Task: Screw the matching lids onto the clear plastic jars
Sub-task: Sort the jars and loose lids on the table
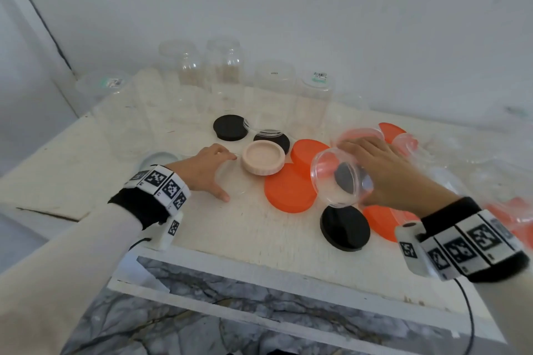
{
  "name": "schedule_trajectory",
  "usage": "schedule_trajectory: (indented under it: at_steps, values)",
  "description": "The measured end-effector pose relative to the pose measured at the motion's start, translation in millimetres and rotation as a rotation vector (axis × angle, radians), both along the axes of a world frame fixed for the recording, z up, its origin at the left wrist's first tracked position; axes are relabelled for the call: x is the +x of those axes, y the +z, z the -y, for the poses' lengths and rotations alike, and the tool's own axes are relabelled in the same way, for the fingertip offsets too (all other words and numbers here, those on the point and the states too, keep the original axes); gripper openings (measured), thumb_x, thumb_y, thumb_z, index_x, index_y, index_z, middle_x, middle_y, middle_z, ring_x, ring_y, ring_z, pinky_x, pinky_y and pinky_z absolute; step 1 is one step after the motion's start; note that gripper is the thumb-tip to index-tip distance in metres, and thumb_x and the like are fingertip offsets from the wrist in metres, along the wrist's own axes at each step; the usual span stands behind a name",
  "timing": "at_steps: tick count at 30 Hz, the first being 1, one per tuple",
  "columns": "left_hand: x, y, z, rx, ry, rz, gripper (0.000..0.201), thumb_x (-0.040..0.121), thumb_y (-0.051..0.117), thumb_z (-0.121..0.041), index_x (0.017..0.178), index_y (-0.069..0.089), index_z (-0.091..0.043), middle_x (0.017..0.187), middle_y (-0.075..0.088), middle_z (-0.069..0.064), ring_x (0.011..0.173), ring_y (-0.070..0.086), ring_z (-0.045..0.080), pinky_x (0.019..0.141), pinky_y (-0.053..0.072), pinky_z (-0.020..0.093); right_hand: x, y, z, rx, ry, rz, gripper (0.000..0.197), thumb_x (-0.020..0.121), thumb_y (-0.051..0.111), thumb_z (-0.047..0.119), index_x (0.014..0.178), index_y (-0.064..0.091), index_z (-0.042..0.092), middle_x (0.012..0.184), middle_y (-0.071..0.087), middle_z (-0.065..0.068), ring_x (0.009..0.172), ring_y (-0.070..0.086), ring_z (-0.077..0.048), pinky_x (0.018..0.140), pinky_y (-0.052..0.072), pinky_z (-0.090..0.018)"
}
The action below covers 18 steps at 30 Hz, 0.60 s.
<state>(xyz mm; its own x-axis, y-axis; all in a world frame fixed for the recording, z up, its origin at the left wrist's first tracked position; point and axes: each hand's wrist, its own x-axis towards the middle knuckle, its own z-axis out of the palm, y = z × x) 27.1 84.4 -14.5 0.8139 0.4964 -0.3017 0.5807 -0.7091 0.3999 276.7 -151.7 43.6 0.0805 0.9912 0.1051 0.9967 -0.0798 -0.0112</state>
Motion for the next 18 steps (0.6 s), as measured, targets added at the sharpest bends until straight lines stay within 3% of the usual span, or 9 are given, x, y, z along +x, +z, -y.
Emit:
schedule_trajectory:
  at_steps: [4,6,10,14,18]
  values:
    - [-10.1,7.1,-1.1,0.006,0.027,-0.008,0.095,0.067,0.082,-0.033,0.143,0.028,-0.021,0.144,0.021,0.001,0.135,0.017,0.018,0.111,0.024,0.033,-12.7,12.0,-2.0,0.111,-0.099,-0.292,0.103,0.046,0.090,0.031,0.134,0.038,0.018,0.128,0.039,0.008,0.124,0.033,-0.021,0.100,0.033,-0.036]
    - [-17.4,11.9,-1.1,0.027,0.046,-0.011,0.094,0.067,0.082,-0.033,0.143,0.029,-0.021,0.145,0.020,0.000,0.135,0.016,0.018,0.110,0.024,0.032,-23.8,18.2,-4.6,0.149,-0.125,-0.445,0.102,0.048,0.091,0.032,0.133,0.036,0.022,0.125,0.035,0.012,0.119,0.033,-0.012,0.098,0.032,-0.030]
    - [-36.8,19.9,-1.7,0.053,0.116,0.033,0.092,0.067,0.081,-0.035,0.143,0.030,-0.022,0.146,0.019,-0.001,0.136,0.016,0.016,0.108,0.023,0.030,-43.6,16.4,-21.9,0.154,-0.072,-0.598,0.103,0.045,0.092,0.031,0.132,0.037,0.023,0.126,0.030,0.007,0.117,0.036,-0.010,0.098,0.032,-0.024]
    - [-60.6,26.7,-2.6,0.041,0.224,0.167,0.092,0.065,0.081,-0.039,0.142,0.032,-0.025,0.148,0.018,-0.003,0.137,0.015,0.014,0.109,0.020,0.029,-65.6,8.4,-43.6,0.160,-0.059,-0.858,0.089,0.047,0.091,0.024,0.118,0.039,0.034,0.121,0.037,0.008,0.108,0.046,-0.007,0.084,0.040,-0.013]
    - [-86.3,37.4,-0.4,0.037,0.364,0.379,0.090,0.059,0.081,-0.047,0.136,0.040,-0.027,0.146,0.025,-0.005,0.136,0.023,0.013,0.112,0.021,0.029,-85.1,-0.2,-59.9,0.131,0.020,-1.078,0.075,0.047,0.085,0.029,0.105,0.042,0.046,0.118,0.041,0.015,0.108,0.046,0.004,0.081,0.043,-0.009]
